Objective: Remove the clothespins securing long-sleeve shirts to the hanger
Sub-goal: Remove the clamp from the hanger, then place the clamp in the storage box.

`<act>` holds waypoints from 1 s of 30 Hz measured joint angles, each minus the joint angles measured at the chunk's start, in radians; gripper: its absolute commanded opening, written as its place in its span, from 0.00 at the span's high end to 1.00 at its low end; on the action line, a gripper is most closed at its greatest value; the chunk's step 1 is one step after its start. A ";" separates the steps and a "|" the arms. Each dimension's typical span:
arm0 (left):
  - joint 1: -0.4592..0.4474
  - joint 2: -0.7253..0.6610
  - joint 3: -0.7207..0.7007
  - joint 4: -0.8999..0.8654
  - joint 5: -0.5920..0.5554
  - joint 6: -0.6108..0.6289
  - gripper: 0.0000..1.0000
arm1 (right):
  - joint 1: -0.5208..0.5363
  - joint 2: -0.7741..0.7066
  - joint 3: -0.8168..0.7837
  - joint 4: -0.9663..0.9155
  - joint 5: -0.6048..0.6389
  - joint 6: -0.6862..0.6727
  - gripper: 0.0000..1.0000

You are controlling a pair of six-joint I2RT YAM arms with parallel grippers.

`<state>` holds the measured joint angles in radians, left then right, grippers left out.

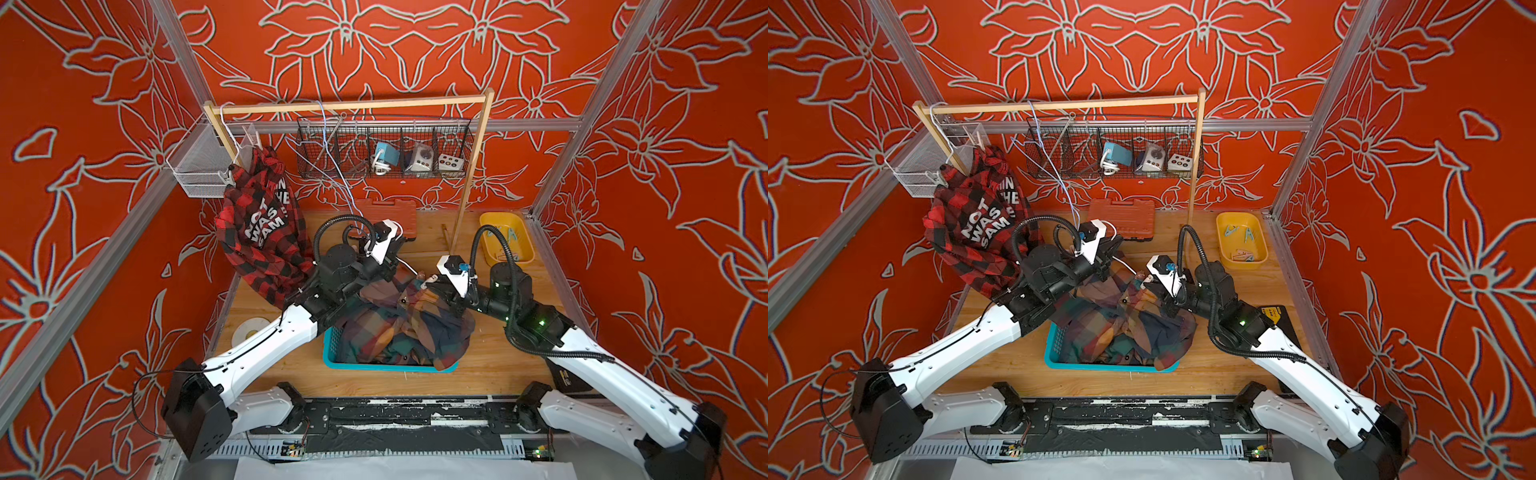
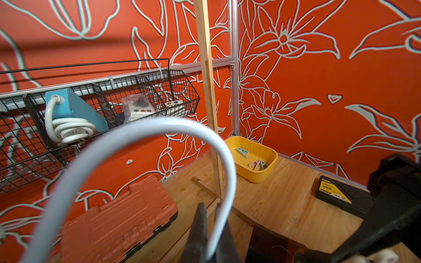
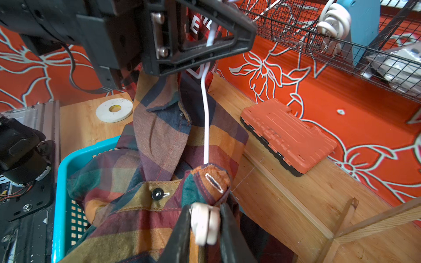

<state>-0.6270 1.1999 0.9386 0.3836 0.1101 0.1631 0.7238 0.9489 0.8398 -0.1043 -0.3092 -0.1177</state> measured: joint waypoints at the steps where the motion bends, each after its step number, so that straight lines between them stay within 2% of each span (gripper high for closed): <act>1: 0.000 0.000 -0.001 0.000 0.000 0.000 1.00 | 0.001 0.000 0.000 0.000 0.004 0.000 1.00; 9: 0.000 0.000 -0.017 0.003 -0.001 0.000 1.00 | 0.001 -0.052 0.013 -0.041 0.049 -0.002 1.00; 16: 0.000 0.000 -0.033 0.005 -0.003 -0.002 1.00 | -0.026 -0.120 0.142 -0.134 0.112 0.016 1.00; 18: 0.000 -0.001 -0.036 0.006 -0.002 -0.003 1.00 | -0.086 -0.103 0.193 -0.166 0.113 0.045 1.00; 22: 0.000 -0.009 -0.044 0.008 -0.001 -0.004 1.00 | -0.281 -0.031 0.253 -0.204 0.092 0.128 1.00; 30: 0.000 -0.033 -0.056 0.008 0.006 -0.006 1.00 | -0.575 0.249 0.290 -0.217 0.029 0.313 1.00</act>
<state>-0.6270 1.1671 0.8822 0.3920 0.1165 0.1566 0.1490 1.1976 1.1294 -0.3214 -0.2802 0.1955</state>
